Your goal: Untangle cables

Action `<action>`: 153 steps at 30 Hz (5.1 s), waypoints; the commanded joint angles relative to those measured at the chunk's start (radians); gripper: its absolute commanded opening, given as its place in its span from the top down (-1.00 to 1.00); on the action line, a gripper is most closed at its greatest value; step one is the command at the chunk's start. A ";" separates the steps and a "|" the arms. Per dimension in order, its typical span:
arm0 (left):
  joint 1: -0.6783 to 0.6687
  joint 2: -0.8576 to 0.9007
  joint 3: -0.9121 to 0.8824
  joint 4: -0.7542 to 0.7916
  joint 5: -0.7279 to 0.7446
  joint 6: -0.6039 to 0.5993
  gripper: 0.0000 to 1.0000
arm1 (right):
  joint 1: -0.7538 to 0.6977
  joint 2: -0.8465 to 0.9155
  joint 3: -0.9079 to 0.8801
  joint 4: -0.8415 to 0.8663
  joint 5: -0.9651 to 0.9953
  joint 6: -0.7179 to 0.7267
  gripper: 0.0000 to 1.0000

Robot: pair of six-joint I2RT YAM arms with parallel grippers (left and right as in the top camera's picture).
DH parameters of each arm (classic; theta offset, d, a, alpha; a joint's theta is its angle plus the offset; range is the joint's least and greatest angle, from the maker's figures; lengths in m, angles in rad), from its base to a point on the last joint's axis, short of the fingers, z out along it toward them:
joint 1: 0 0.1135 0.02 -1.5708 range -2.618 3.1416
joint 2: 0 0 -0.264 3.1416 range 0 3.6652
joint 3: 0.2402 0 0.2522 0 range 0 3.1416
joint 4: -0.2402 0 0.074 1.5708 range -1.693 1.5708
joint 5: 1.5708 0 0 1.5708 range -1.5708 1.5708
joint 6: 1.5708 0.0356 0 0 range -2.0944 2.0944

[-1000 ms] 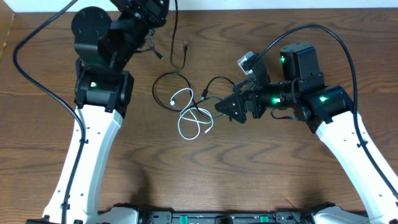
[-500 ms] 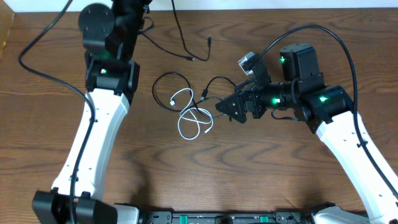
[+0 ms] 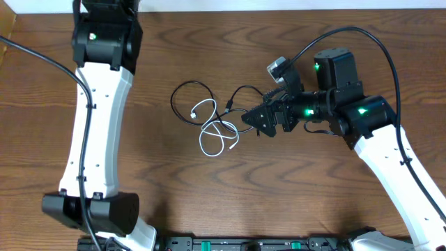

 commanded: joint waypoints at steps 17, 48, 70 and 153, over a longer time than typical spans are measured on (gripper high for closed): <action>0.026 0.332 0.016 0.151 0.170 0.080 0.85 | 0.000 0.001 0.006 -0.006 0.002 0.079 -0.99; 0.416 0.535 0.014 -0.247 0.065 0.305 -0.95 | 0.000 0.001 0.006 0.006 0.098 0.131 -0.98; 0.336 0.555 -0.003 -0.811 0.718 0.230 -0.99 | 0.000 0.001 0.006 -0.085 0.406 0.246 -0.99; -0.029 -0.118 -0.098 -0.886 0.945 0.190 0.85 | 0.000 0.042 0.005 -0.130 0.405 0.243 -0.99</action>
